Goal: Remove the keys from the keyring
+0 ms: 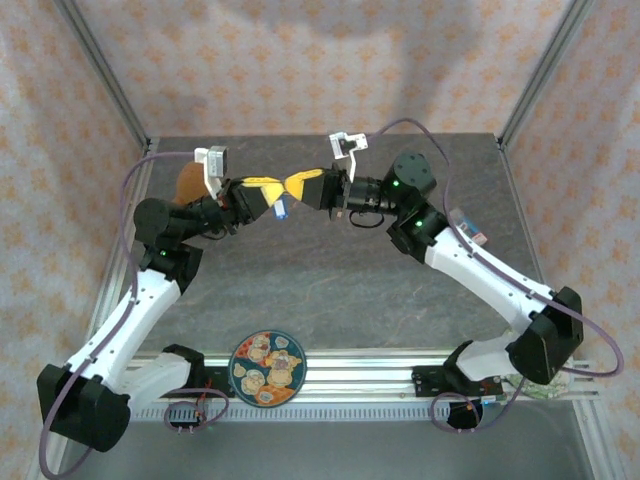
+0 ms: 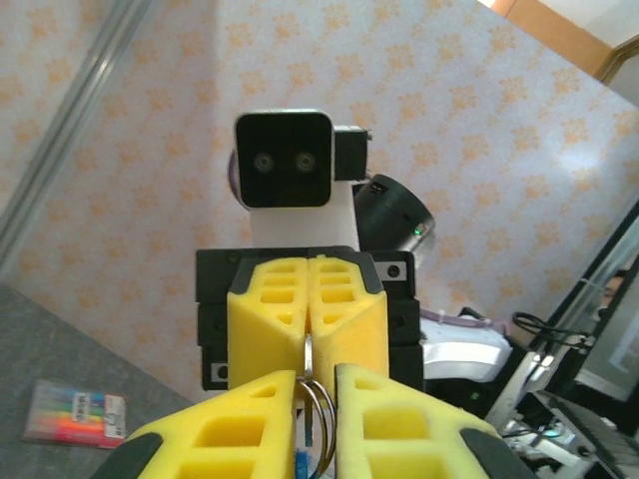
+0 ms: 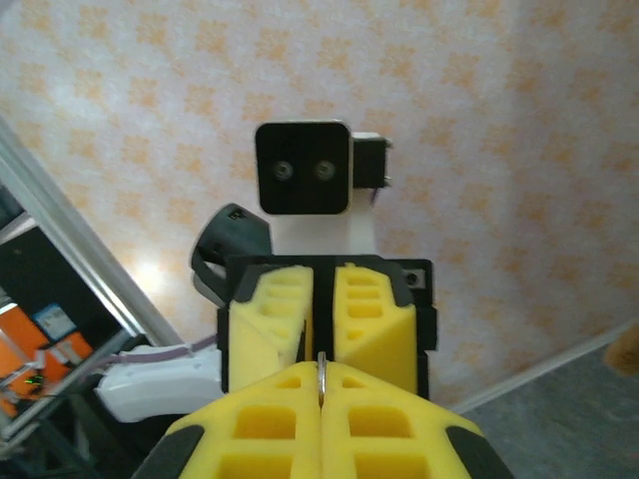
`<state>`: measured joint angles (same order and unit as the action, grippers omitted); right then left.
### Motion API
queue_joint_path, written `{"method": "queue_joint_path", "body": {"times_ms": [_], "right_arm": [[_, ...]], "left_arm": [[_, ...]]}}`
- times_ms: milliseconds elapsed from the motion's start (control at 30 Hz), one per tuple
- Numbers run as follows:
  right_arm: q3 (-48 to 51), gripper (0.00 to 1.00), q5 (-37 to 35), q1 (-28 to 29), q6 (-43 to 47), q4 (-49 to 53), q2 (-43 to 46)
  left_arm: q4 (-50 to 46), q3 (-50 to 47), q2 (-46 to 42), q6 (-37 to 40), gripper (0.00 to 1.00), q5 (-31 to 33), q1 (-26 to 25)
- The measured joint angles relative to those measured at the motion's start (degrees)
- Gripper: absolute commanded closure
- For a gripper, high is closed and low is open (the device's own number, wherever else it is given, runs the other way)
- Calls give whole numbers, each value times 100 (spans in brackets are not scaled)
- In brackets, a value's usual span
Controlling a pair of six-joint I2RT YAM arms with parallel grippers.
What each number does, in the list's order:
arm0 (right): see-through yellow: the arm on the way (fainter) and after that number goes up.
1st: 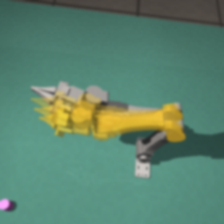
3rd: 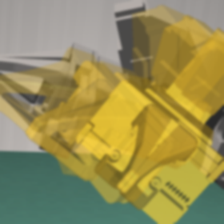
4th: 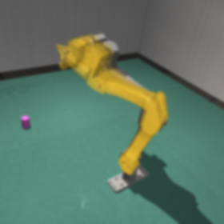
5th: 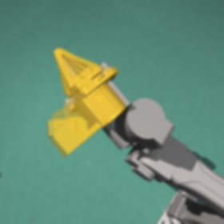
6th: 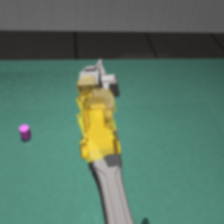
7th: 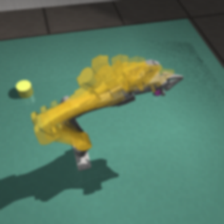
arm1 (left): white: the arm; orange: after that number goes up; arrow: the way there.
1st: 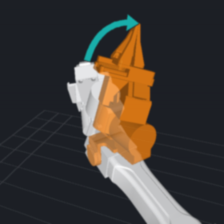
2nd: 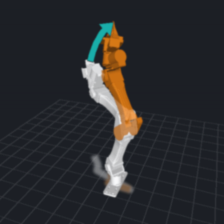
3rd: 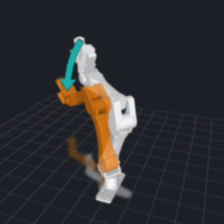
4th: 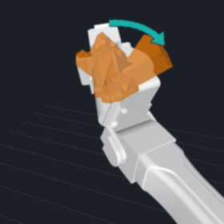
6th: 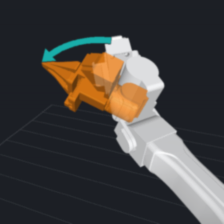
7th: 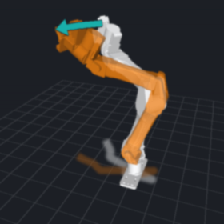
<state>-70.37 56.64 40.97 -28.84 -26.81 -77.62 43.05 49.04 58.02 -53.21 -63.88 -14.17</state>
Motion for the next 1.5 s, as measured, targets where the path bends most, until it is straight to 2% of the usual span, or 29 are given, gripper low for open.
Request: {"method": "queue_joint_path", "body": {"times_ms": [233,500,633,833,1133,1167,1267,1500], "right_arm": [[105,100,-699,195,496,361,146],[192,100,-1049,278,599,400,199],[654,100,-1266,319,553,-111,365],[1497,100,-1777,592,538,-1469,431],[1552,100,-2181,780,881,-1633,553],[1552,100,-2201,793,933,-1598,590],[1541,100,-2260,817,1102,-1331,728],[1246,100,-2280,745,1362,-826,1119]], "left_arm": [[-782,9,-216,688,100,289,0],[-1034,9,-295,879,100,446,0],[-1008,-74,-376,859,100,535,-9],[-807,-181,-387,678,100,658,-15],[-514,-190,-396,555,100,745,-11],[-529,-201,-407,566,97,754,-11],[-575,-278,-466,586,77,787,-26],[-892,-413,-682,767,72,1152,42]]}}
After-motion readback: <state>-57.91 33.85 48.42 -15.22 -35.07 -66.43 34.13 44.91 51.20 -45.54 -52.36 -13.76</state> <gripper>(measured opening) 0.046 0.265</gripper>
